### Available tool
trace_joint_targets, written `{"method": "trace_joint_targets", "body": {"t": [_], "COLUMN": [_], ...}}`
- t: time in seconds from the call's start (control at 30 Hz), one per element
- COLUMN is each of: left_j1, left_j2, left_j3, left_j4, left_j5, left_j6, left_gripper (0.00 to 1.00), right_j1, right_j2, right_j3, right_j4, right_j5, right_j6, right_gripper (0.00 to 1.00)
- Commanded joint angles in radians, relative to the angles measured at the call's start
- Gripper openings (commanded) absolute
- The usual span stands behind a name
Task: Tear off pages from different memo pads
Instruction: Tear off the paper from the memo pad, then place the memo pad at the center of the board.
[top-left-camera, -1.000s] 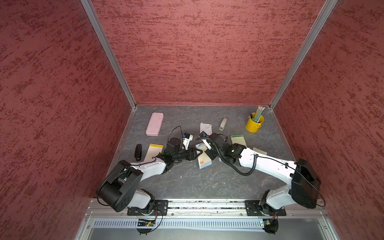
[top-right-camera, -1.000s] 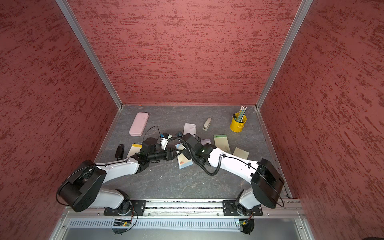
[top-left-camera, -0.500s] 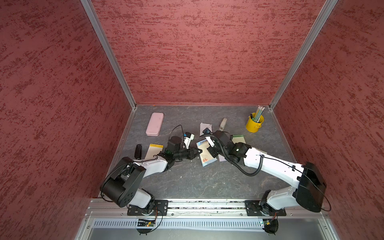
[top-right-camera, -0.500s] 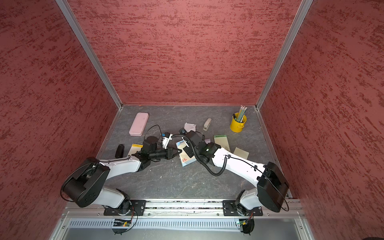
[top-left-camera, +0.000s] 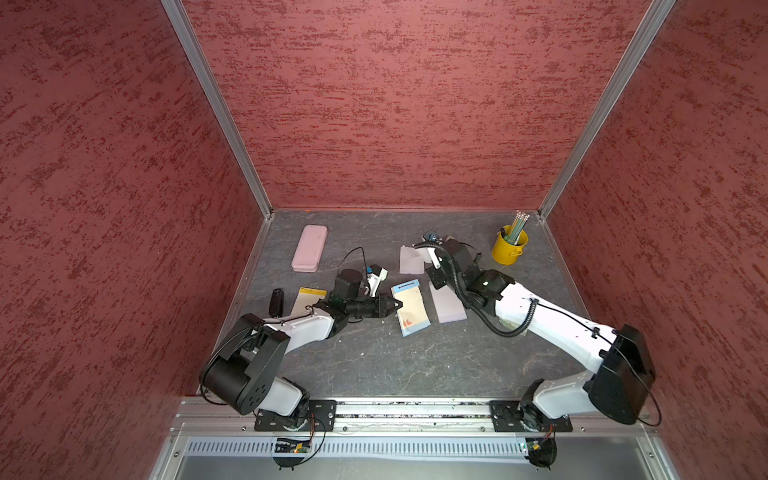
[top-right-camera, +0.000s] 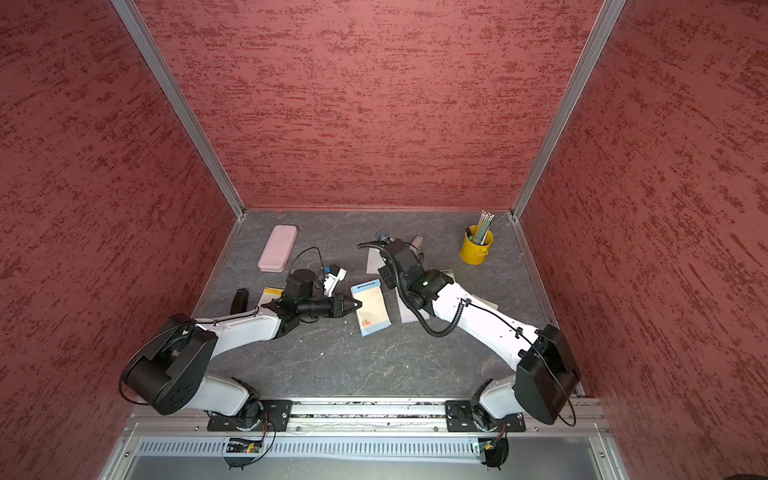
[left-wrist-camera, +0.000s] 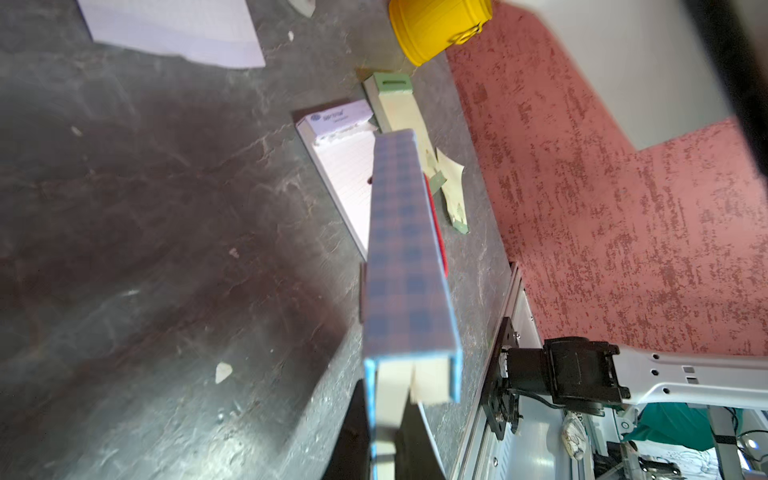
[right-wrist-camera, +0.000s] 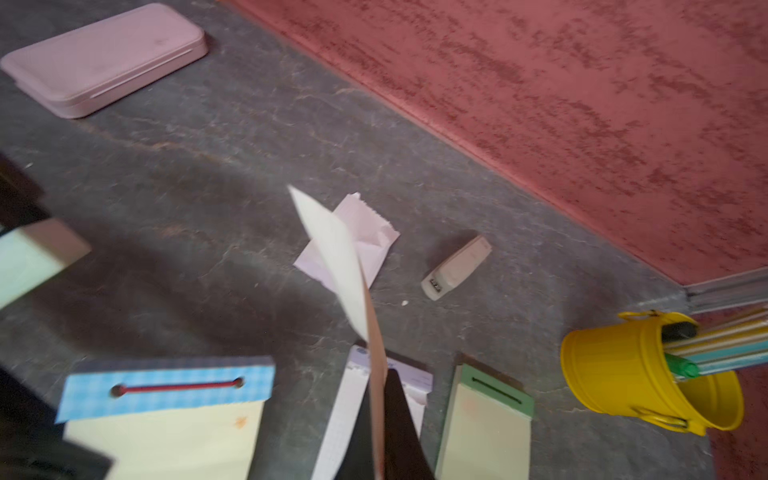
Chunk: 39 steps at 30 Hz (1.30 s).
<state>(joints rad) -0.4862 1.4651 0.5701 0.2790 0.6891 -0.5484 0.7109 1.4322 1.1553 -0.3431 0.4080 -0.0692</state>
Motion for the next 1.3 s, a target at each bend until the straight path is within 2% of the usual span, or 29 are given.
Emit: {"method": "trace_joint_targets", "body": {"t": [0.0,0.13,0.33,0.47,0.63,0.8,0.9,1.13,1.27], "left_j1": [0.016,0.012,0.007,-0.002,-0.056,-0.075,-0.087,-0.041,-0.039], "left_j2": [-0.018,0.085,0.258,0.358,0.504,0.611,0.623,0.556,0.565], "left_j3": [0.015,0.092,0.221,0.309,0.452,0.540,0.573,0.479,0.518], "left_j4": [-0.078,-0.159,-0.171,-0.134,-0.134,-0.058,-0.118,-0.253,-0.309], "left_j5": [0.050,0.107,0.111,0.095,0.091,0.065,0.070,0.066,0.060], "left_j6": [-0.010,-0.038,-0.095,-0.115,-0.135,-0.216,-0.187,-0.118,-0.086], "left_gripper": [0.00,0.00,0.00,0.00,0.00,0.00,0.00,0.00,0.18], "right_j1": [-0.045,-0.074,-0.073,-0.073,-0.074,-0.074,-0.073,-0.074,-0.074], "right_j2": [-0.002,-0.030,-0.044,-0.061,-0.063,-0.057,-0.045,-0.054,-0.021], "right_j3": [0.026,0.020,-0.009,-0.041,-0.045,-0.052,-0.049,-0.083,-0.071], "right_j4": [0.026,0.027,0.020,0.028,0.024,0.041,0.038,0.062,0.077], "right_j5": [0.080,0.028,-0.062,-0.073,-0.075,-0.082,-0.089,-0.108,-0.134], "right_j6": [-0.008,0.022,0.096,0.110,0.108,0.111,0.115,0.132,0.145], "right_gripper": [0.00,0.00,0.00,0.00,0.00,0.00,0.00,0.00,0.00]}}
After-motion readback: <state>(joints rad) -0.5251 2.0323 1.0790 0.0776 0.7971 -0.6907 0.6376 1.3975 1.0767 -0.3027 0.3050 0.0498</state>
